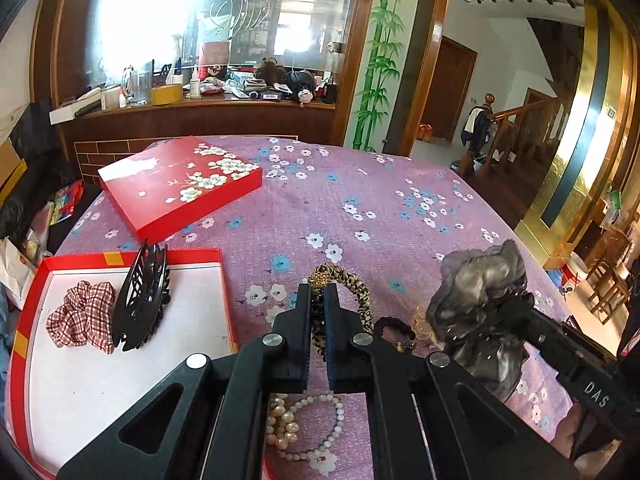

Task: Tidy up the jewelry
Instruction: 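Grasp the leopard-print hair tie with the left tool while the right tool holds the grey scrunchie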

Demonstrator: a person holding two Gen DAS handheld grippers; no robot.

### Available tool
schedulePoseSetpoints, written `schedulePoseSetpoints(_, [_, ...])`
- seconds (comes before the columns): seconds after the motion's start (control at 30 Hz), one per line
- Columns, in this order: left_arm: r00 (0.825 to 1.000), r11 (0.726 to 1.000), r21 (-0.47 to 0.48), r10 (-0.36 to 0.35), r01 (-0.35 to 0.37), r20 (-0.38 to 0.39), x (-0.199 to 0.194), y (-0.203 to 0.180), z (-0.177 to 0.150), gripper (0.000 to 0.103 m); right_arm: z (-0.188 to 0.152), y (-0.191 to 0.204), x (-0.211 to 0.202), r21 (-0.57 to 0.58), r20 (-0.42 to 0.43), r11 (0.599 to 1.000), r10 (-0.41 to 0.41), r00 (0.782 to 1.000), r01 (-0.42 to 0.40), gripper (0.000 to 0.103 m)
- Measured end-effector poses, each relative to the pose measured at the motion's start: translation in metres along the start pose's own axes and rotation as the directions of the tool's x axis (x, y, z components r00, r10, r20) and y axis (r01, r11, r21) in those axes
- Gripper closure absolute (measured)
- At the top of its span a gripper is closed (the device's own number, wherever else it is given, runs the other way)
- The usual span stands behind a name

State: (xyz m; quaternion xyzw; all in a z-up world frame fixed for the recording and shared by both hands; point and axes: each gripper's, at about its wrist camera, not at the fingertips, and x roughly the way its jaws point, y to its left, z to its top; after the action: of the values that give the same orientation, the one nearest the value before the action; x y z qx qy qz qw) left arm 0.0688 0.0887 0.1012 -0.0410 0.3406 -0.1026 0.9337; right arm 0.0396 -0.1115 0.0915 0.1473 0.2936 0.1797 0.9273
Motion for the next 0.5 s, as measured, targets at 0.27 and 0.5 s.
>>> schedulePoseSetpoints(0.27, [0.999, 0.999, 0.007, 0.044, -0.044, -0.003, 0.000, 0.006, -0.004, 0.098, -0.009, 0.015, 0.007, -0.067, -0.022, 0.998, 0.012, 1.000, -0.013, 0.087])
schedulePoseSetpoints(0.5, [1.000, 0.999, -0.039, 0.028, -0.028, 0.003, -0.019, 0.015, -0.003, 0.098, -0.011, 0.018, 0.009, -0.083, -0.026, 0.996, 0.017, 1.000, -0.019, 0.087])
